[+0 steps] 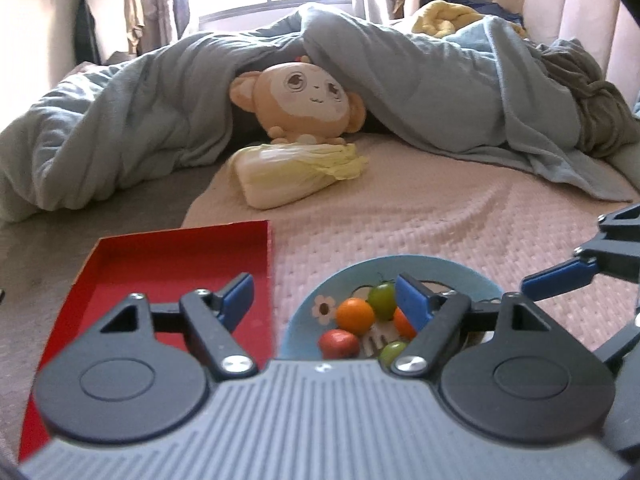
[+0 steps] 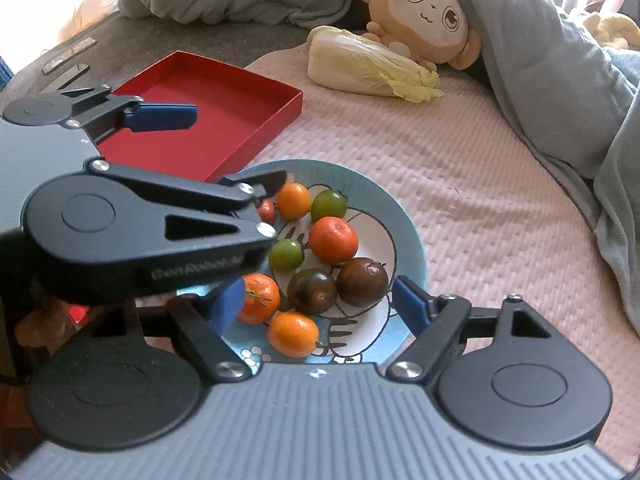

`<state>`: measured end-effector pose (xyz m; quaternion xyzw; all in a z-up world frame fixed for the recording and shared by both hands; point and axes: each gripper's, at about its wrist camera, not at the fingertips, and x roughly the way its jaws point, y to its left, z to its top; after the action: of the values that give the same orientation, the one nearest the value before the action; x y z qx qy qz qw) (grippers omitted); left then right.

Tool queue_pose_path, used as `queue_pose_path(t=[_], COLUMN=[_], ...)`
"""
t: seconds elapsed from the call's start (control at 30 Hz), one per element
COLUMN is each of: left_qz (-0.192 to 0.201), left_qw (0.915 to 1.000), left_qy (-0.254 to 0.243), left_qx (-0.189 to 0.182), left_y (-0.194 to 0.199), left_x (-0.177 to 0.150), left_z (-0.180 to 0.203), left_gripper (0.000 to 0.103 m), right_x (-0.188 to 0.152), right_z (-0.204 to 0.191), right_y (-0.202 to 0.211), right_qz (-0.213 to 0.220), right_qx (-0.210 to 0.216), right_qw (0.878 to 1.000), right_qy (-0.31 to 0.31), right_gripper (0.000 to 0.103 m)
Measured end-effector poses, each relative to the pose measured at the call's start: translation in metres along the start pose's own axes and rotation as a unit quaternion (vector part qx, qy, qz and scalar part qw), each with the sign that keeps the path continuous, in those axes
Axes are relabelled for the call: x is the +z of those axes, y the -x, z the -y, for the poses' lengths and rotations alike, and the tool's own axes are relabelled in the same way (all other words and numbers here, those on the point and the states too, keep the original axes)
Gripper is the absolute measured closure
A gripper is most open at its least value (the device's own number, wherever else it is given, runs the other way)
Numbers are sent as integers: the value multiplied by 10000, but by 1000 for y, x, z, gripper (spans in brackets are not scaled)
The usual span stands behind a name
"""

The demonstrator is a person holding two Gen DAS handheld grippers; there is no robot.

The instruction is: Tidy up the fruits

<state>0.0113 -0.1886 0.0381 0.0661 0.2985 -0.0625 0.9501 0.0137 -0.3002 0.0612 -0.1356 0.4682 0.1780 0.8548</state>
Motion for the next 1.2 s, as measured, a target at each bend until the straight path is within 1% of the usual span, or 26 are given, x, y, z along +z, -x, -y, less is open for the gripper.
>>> queue_pose_path(t=[0.07,0.17,0.27,0.43,0.53,0.6,0.67,1.03,1.2], left_qz=[-14,21,-43,-145,-122,-121,-154,-386,-426], left_qw=[9998,9997,9991,9980,9978,9979,9979,9973,9969], left_qy=[-18,64,178,442,480,469,533,617,665], left_qx=[175,242,392,424,443,429,341,96,67], left_y=[1,4,6,14,22,27,32,53,61], left_x=[-1,-4,-5,-10,-14,-15,-17,-25,-28], left_z=[-1,-8,-14,-26,-28,-27,-28,-22,-19], left_gripper=[23,23,23,23,23,23,23,23,24], right_x=[-1,-1,0,0,0,-2,-3,-9,-13], right_z=[0,2,2,1,0,1,3,12,10], right_y=[2,4,7,11,12,13,14,19,26], right_qz=[-2,-5,-1,-52,-106,-146,-189,-473,-491], right_qx=[-13,-40,-55,-96,-126,-147,-160,-269,-305], right_qw=[10000,10000,10000,9999,9999,9998,9997,9975,9975], right_qy=[-5,-25,-32,-14,-10,-31,-82,-454,-395], right_gripper=[19,17,16,15,12,11,9,7,7])
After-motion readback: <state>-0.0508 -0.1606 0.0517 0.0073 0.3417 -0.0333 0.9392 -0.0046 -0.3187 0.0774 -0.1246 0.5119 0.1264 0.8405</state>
